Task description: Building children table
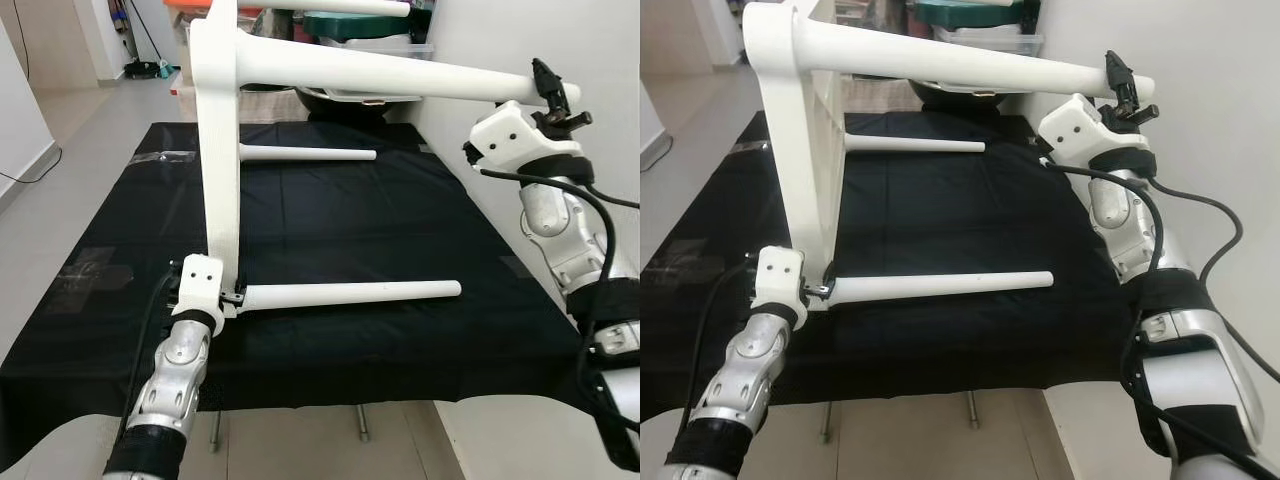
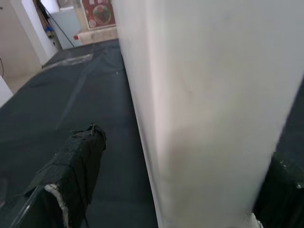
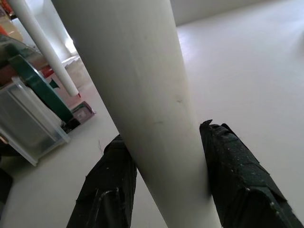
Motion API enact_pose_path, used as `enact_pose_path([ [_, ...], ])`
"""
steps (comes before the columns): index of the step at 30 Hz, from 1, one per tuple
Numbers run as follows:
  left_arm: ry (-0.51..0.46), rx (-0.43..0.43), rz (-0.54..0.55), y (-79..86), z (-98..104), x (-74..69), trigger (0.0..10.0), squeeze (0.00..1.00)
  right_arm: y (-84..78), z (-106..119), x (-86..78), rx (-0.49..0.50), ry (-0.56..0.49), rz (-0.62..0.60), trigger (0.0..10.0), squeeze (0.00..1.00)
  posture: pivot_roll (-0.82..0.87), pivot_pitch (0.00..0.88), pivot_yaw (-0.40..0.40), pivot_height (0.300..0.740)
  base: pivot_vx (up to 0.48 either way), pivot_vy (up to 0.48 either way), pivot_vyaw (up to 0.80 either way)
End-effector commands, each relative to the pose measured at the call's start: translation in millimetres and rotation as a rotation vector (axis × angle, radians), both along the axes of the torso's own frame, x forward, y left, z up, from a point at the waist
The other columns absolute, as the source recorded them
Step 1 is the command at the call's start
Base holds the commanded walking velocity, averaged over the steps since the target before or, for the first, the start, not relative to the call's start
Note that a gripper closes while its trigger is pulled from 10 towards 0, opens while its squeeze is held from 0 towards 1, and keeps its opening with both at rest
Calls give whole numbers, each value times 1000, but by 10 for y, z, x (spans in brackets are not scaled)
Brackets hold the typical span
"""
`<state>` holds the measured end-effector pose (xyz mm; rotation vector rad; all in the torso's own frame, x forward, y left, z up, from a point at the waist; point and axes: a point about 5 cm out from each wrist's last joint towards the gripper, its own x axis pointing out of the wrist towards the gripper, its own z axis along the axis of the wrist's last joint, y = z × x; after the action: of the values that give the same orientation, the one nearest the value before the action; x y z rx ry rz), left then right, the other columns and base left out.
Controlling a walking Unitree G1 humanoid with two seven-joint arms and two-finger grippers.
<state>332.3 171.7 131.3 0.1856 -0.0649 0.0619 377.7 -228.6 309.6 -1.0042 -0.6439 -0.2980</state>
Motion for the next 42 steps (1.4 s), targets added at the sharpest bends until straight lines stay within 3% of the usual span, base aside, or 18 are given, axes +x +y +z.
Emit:
enact_pose_path([
  [1,-32,2,40,137,74,31,10000,0,62,-44,-13,109,-2,75,0,0,-1,0,-53,740,0,0,0],
  [5,-139,98,46,256,418,160,10000,0,6,-245,48,347,120,96,0,0,6,0,-48,740,0,0,0],
  [7,-139,98,46,256,418,160,10000,0,6,-245,48,347,120,96,0,0,6,0,-48,740,0,0,0],
  [10,-231,174,80,490,811,246,10000,0,-55,-354,91,486,197,95,0,0,15,0,-44,740,0,0,0],
  [13,-231,174,80,490,811,246,10000,0,-55,-354,91,486,197,95,0,0,15,0,-44,740,0,0,0],
  [15,-314,315,81,837,1426,359,10000,0,-51,-416,152,558,268,102,0,0,45,0,-50,740,0,0,0],
  [16,-314,315,81,837,1426,359,10000,0,-51,-416,152,558,268,102,0,0,45,0,-50,740,0,0,0],
  [19,-385,484,102,1167,2327,364,10000,0,42,-479,215,601,342,122,0,0,65,0,-46,740,0,0,0],
  [21,-385,484,102,1167,2327,364,10000,0,42,-479,215,601,342,122,0,0,65,0,-46,740,0,0,0],
  [23,-398,500,99,1187,2621,355,10000,0,141,-538,200,555,346,133,0,0,69,0,-29,740,0,0,0],
  [27,-394,505,83,1167,2640,363,10000,0,192,-591,182,526,352,138,0,0,67,0,-28,740,0,0,0],
  [28,-374,484,77,1170,2506,392,10000,0,323,-823,142,559,455,163,10000,980,38,0,-32,740,0,0,0],
  [30,-360,486,72,1168,2419,406,10000,0,385,-930,117,565,505,172,10000,996,39,0,-36,740,0,0,0],
  [32,-350,482,65,1165,2362,414,10000,0,430,-1012,96,557,545,170,10000,996,38,0,-35,740,0,0,0],
  [33,-342,474,62,1166,2320,420,10000,0,453,-1081,81,563,573,163,10000,714,36,0,-34,740,0,0,0],
  [35,-342,474,62,1166,2320,420,10000,0,453,-1081,81,563,573,163,10000,714,36,0,-34,740,0,0,0],
  [36,-336,461,59,1170,2289,423,10000,0,451,-1125,69,558,587,149,10000,0,33,0,-33,740,0,0,0],
  [42,-289,390,48,1249,2087,470,10000,0,446,-1214,-4,596,599,139,10000,67,17,0,-32,740,0,0,0],
])
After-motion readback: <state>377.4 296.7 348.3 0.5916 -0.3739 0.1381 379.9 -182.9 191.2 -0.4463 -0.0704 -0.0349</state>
